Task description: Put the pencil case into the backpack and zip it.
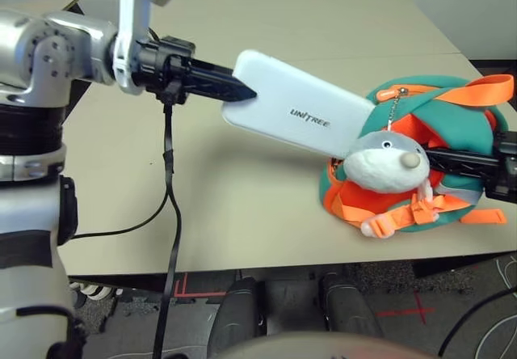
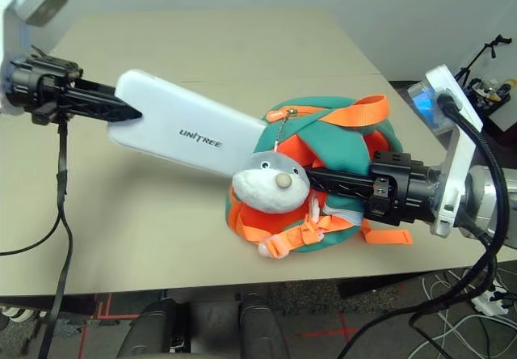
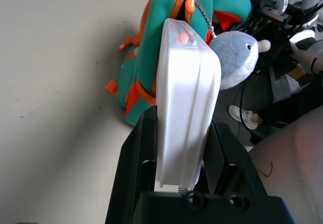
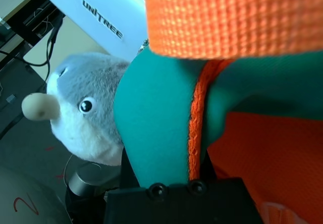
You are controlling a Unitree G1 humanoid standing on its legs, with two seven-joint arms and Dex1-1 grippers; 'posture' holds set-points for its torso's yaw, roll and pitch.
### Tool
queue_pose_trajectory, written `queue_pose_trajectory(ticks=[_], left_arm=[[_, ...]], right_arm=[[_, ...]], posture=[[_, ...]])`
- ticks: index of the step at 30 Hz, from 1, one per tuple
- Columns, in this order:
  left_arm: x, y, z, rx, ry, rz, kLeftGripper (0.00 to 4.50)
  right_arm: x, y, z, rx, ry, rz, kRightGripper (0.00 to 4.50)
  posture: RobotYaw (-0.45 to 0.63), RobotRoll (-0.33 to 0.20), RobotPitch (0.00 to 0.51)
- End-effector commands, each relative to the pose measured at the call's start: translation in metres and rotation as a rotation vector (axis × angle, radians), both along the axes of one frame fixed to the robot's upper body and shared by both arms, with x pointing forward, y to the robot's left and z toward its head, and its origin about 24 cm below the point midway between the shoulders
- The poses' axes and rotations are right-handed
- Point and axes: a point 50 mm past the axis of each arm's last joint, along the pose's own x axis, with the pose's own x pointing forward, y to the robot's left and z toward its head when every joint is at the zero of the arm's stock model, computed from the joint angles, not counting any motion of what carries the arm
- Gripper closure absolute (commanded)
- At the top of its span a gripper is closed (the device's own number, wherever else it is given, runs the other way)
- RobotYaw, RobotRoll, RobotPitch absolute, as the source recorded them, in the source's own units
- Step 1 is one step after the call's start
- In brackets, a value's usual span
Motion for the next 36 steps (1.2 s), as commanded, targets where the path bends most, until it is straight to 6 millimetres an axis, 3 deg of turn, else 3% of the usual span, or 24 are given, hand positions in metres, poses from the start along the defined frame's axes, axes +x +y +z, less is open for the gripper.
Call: queue_pose_trajectory(ticks=[1, 13, 20, 36], left_arm=[[0.000, -0.014, -0.010, 0.012, -0.009, -0.051, 3.19], [0.021, -0.050, -0.007, 0.028, -0.251, -0.116, 3.19], [0.021, -0.066, -0.017, 0.053, -0.249, -0.189, 3.19], [0.034, -0.079, -0.057, 0.099, -0.148, -0.192, 3.19]], right_arm=[[0.001, 0.002, 0.002, -0.005, -0.014, 0.002, 4.41], [0.004, 0.008, 0.002, 0.006, -0.024, 0.019, 4.41], [0.007, 0.010, 0.003, 0.012, -0.030, 0.032, 4.41], [0.010, 0.014, 0.003, 0.022, -0.037, 0.055, 4.41]], posture=[[-0.12, 0.000, 0.088], [-0.12, 0.000, 0.087], [-0.11, 0.000, 0.081], [-0.11, 0.000, 0.082]])
